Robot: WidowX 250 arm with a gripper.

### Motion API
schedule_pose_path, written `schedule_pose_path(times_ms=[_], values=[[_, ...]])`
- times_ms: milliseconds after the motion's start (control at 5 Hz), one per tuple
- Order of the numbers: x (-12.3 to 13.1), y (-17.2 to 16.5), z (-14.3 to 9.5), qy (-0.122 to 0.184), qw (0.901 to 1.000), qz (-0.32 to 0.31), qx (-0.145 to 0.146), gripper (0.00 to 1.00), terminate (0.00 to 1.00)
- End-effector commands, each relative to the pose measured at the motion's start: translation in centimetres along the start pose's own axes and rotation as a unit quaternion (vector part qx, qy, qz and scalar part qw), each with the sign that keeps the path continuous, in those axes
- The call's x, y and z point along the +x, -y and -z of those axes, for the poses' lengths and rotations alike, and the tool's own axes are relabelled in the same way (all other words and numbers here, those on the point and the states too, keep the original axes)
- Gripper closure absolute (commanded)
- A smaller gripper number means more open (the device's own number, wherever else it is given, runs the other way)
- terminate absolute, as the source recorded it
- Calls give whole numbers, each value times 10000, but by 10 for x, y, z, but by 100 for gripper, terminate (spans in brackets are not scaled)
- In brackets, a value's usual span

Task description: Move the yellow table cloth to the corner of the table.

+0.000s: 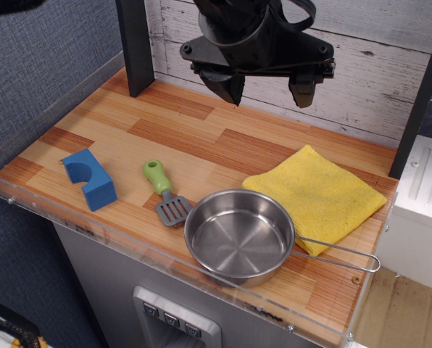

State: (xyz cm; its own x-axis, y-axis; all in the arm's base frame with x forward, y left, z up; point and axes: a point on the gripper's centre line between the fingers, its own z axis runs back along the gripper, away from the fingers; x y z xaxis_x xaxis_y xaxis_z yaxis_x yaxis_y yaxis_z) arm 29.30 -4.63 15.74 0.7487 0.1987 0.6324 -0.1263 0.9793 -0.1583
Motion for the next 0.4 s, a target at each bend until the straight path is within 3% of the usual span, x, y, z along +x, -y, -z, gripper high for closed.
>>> schedule_pose_path(times_ms=[0, 200], values=[[-3, 1, -6, 102, 9999, 26, -53, 0, 0], [-3, 1, -6, 102, 9999, 26, -53, 0, 100]])
